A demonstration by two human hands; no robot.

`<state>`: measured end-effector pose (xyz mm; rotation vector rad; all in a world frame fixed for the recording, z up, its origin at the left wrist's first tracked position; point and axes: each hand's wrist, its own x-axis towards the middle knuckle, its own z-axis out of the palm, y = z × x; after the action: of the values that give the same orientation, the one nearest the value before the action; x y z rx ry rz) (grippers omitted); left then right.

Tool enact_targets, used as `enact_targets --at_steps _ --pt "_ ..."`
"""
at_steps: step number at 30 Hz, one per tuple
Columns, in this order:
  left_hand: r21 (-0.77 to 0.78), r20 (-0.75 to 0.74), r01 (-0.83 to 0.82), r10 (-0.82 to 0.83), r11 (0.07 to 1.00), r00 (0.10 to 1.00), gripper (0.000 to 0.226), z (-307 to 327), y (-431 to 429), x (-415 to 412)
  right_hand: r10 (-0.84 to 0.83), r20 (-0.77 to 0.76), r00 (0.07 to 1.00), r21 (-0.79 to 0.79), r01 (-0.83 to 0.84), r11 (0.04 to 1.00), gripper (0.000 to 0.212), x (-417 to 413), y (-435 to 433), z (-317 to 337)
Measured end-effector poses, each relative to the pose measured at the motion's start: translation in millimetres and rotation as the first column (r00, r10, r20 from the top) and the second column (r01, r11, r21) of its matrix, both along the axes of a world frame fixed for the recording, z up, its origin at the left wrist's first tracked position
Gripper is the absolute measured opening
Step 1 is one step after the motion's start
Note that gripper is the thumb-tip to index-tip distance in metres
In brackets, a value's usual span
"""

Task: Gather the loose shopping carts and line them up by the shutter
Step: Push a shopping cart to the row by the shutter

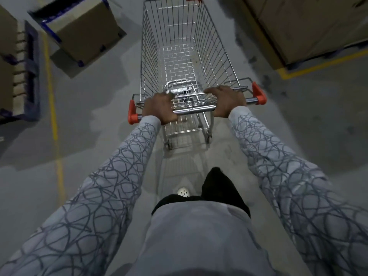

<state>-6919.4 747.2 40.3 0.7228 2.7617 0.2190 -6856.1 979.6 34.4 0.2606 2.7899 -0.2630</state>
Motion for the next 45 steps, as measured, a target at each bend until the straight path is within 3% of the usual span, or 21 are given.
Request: enact_targets --at_steps 16,24,38,45 --pt "-0.007 0.004 0.075 -0.075 0.997 0.997 0.077 -1.2 55.1 -192.3 -0.179 -0.024 0.984 0.025 0.18 0.983 0.083 -149.6 36.2 -9.4" --pt "-0.023 -0.007 0.211 -0.211 0.977 0.977 0.075 -1.7 78.7 -297.6 -0.319 -0.046 0.947 -0.003 0.319 0.948 0.085 -223.3 42.3 -6.8" --pt "-0.052 -0.02 0.573 -0.575 0.818 0.818 0.079 -8.9 145.8 -493.8 -0.65 -0.074 0.756 0.003 0.652 0.758 0.082 -354.0 42.5 -9.4" --pt "-0.109 -0.08 0.622 -0.631 0.775 0.772 0.083 -18.6 215.1 -572.2 -0.745 -0.112 0.657 0.026 0.752 0.659 0.079 -410.8 73.6 -17.0"
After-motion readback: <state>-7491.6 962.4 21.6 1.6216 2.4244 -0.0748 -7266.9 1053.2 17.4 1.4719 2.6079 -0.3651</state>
